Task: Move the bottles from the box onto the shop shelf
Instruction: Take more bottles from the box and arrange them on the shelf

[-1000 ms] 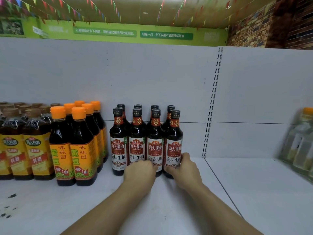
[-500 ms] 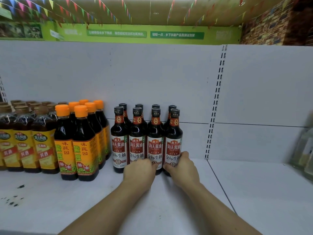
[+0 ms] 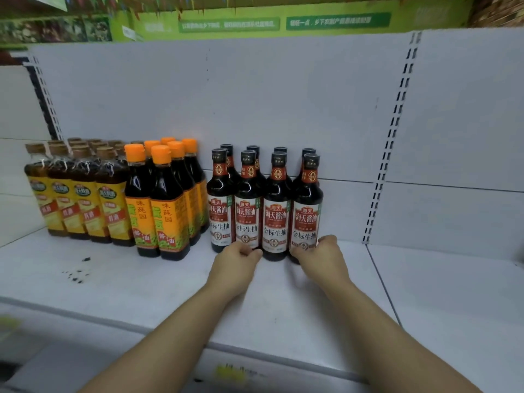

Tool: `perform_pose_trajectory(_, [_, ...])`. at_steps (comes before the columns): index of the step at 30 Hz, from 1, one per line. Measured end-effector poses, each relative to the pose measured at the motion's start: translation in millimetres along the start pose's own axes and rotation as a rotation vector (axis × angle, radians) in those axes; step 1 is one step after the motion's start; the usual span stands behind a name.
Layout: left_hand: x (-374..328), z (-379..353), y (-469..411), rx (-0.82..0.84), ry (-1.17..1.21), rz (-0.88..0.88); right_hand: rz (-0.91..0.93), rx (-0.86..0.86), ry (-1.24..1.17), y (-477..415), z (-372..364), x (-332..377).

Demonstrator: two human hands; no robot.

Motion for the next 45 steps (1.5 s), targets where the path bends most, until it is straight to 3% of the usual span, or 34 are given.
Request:
perform_pose_trajectory(7, [12,20,15,-0.003,0.319,0.091,-0.016,0.031,-0.125,40,4,7])
perform_pose_trajectory(21, [43,90,63,0.289,0.367,-0.032,-0.085,-0.100,-0.118,154,1,20])
perform_pose_trajectory(29, [54,122,99,0.359,0.470,-0.123,-0.087,-0.240,-0.205,242,11,36])
perform_pose_trajectory(37, [35,114,146,0.488,0.516,-0.181,-0.172,-0.394,-0.239,295,50,17])
perform_pose_trajectory(45, [3,58,208,0.650,0.500,-0.222,-0.266,-0.510,-0.209,342,117,-31])
Point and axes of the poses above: each hand's wrist, its own y-axis away from the middle knuckle, its own z-axis out of the back of the hand, x = y × z, the point moved 4 cm from there along -y, towards the middle knuckle, and after that the axes turned 6 degrees about -x, right-handed, at the moved point
